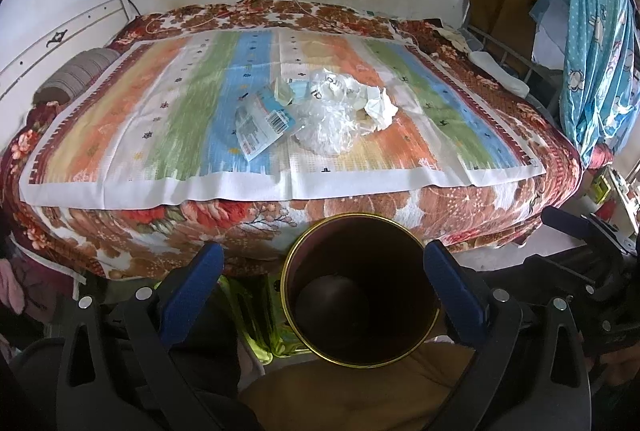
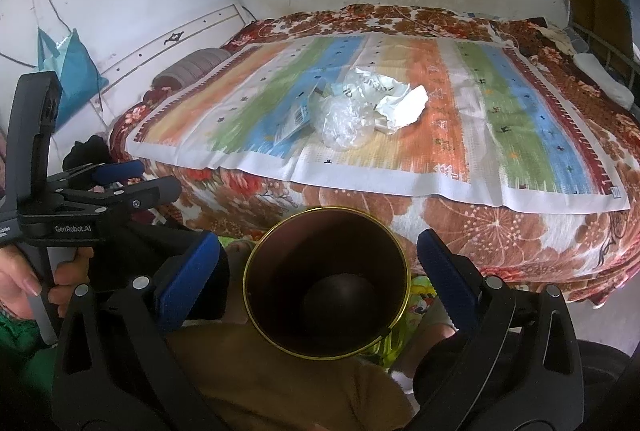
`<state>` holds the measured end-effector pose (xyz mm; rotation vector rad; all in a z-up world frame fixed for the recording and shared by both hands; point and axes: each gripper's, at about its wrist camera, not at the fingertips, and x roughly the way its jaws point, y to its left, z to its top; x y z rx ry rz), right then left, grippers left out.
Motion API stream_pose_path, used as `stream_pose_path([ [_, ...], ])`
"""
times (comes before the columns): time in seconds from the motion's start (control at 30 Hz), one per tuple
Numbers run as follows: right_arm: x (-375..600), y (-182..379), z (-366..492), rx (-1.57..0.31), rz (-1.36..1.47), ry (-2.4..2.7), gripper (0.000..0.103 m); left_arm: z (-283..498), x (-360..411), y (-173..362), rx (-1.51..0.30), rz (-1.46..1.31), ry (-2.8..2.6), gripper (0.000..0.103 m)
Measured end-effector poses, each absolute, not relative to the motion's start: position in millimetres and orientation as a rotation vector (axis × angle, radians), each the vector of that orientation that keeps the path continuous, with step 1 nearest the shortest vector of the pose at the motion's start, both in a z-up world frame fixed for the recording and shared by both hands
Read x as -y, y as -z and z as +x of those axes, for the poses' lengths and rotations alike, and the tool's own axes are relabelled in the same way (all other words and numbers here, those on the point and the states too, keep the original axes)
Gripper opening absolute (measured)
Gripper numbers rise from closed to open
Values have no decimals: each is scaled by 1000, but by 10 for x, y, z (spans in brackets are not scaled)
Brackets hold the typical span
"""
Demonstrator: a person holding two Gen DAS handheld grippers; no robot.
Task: Collect trash
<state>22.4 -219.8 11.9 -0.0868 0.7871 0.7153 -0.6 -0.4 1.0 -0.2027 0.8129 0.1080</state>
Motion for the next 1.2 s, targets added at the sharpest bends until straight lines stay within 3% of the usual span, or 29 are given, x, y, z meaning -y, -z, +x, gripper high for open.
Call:
stream_pose_path([
  [1.2, 2127, -120, 423, -849, -61, -762, 94, 105, -116, 11, -843, -245, -136, 97],
])
